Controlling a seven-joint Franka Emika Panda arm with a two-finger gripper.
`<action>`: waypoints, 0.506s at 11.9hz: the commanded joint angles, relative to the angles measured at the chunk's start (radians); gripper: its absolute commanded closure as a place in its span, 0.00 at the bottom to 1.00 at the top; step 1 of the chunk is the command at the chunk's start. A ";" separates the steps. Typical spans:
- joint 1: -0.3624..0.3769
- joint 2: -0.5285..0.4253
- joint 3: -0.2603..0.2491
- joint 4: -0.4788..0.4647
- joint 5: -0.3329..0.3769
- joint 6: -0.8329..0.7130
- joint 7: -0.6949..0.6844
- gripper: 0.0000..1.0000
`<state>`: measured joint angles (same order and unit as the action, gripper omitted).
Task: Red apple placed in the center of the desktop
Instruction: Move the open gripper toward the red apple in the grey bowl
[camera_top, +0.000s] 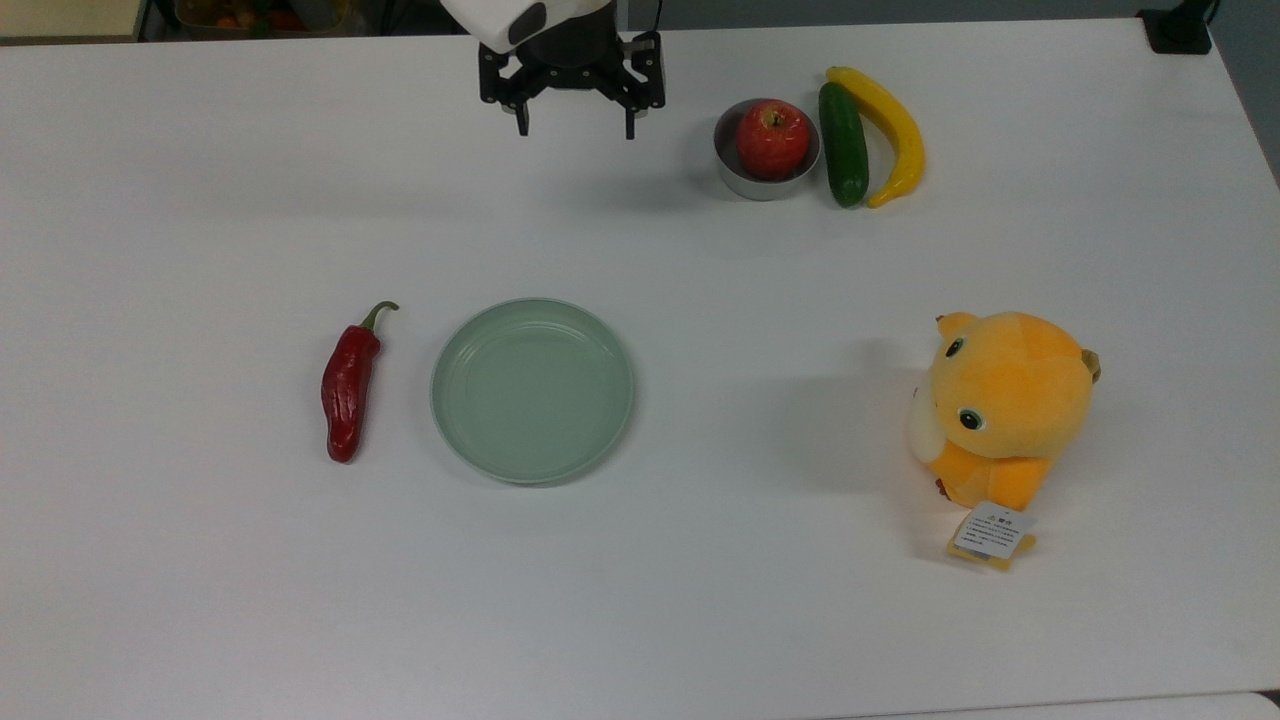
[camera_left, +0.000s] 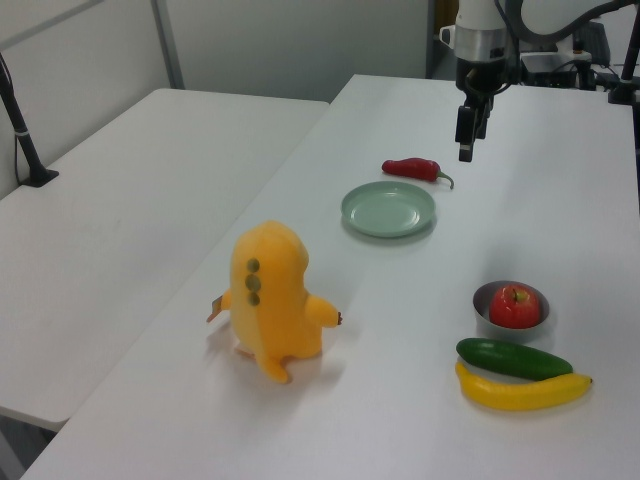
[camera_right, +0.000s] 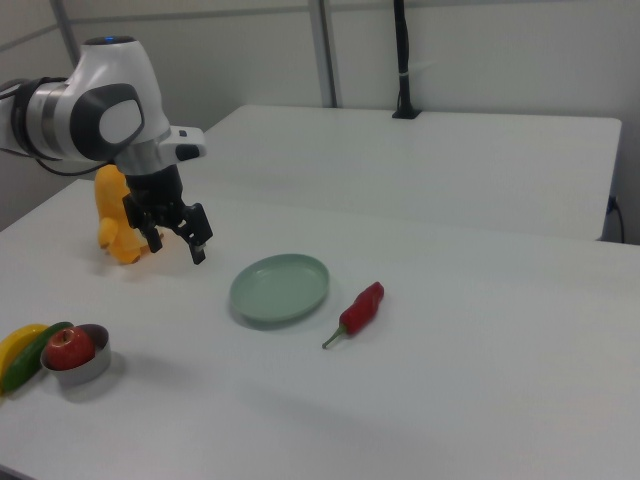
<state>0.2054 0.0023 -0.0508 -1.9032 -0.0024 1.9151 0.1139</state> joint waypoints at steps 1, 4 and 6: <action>0.014 -0.033 0.043 -0.043 0.013 -0.018 -0.013 0.00; 0.017 -0.041 0.121 -0.079 0.019 -0.021 -0.006 0.00; 0.020 -0.041 0.181 -0.095 0.022 -0.021 0.006 0.00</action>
<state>0.2174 -0.0096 0.0818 -1.9593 -0.0017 1.9148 0.1140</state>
